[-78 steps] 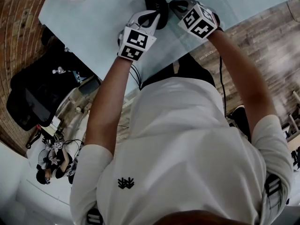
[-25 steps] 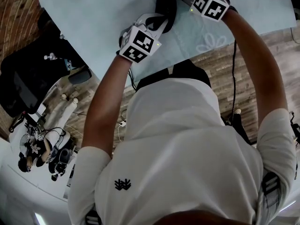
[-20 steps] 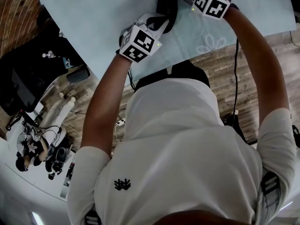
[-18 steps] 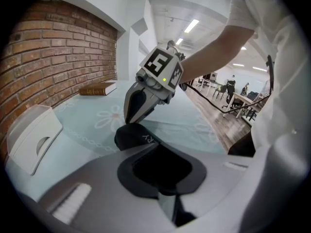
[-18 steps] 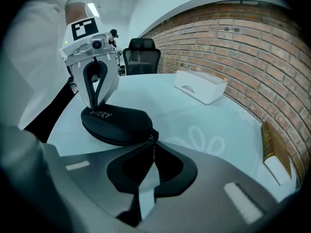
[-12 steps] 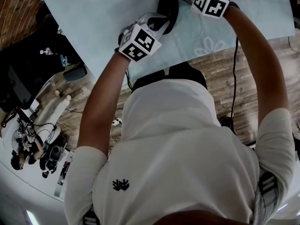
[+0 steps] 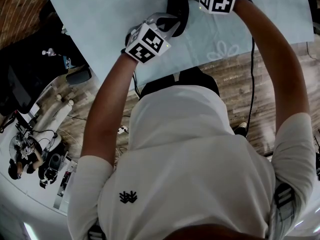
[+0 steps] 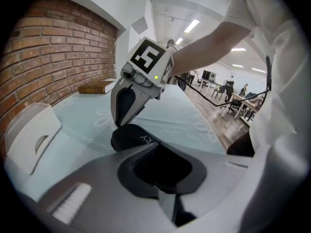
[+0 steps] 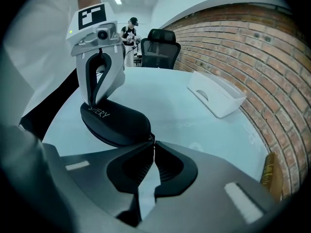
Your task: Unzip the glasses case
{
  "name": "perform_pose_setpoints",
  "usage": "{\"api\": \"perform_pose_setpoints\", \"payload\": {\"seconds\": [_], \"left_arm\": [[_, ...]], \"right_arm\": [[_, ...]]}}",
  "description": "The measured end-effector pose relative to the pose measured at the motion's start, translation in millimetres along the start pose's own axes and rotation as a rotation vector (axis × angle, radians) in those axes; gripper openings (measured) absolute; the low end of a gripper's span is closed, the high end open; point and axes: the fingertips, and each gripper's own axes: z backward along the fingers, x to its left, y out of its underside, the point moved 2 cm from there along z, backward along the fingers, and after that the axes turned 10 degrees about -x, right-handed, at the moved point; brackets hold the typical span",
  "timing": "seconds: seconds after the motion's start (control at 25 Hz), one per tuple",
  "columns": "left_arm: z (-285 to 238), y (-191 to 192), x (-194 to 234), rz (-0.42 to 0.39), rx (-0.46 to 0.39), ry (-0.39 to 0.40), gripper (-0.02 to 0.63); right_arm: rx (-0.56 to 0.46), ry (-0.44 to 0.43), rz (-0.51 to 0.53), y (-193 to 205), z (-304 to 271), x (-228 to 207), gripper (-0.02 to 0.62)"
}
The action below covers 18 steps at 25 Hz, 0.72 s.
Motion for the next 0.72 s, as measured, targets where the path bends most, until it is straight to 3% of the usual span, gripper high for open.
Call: {"api": "perform_pose_setpoints", "payload": {"seconds": [0.32,0.72], "left_arm": [[1,2,0,-0.006,-0.007,-0.023,0.054],[4,-1,-3,0.039,-0.028,-0.114,0.055]], "right_arm": [[-0.010,0.050,-0.045,0,-4,-1,0.017],[-0.038,0.255,-0.247,32,27,7,0.004]]}}
